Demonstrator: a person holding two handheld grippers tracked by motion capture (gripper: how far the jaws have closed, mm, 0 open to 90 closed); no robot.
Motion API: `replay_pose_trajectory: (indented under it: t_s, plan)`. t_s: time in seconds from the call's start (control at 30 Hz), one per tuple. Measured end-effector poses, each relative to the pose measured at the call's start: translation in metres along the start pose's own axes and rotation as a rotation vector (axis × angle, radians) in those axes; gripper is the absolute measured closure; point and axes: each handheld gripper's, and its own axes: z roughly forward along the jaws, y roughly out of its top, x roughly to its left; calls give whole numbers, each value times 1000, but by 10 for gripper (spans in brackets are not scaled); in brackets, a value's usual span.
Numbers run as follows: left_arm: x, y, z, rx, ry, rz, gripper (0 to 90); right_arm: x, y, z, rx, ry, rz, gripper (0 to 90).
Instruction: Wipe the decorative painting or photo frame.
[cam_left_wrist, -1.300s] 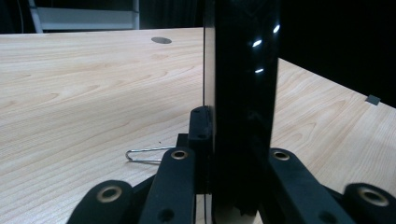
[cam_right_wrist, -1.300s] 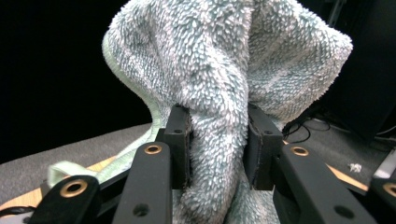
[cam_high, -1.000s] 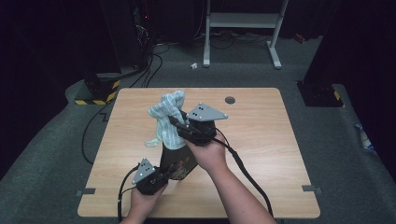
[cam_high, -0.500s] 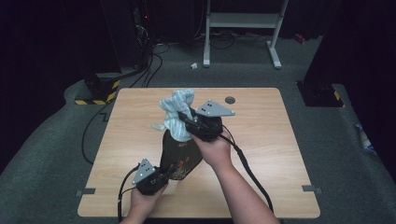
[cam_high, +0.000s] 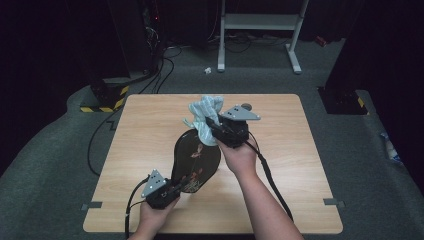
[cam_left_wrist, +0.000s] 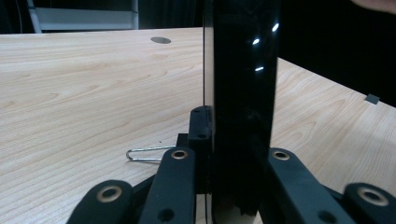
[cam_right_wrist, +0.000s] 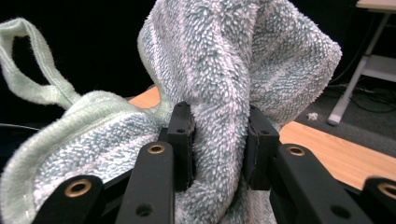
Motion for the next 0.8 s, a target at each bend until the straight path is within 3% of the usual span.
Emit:
replay_pose_trajectory:
  t_s: [0.23,0.33,0.4,0.63,0.8]
  plan:
    - [1,0,0,3,-1,-4,801,49,24,-5,-45,105,-92,683]
    - [1,0,0,5,0,-1,801,63,28,-7,-46,131,-126,681]
    - [1,0,1,4,0,-1,801,69,28,-8,-49,118,-155,680]
    - [-1,1,3,2,4,0,802,48,23,-7,-50,99,-104,679]
    - [-2,1,3,3,6,-1,802,22,12,-3,-19,38,-55,682]
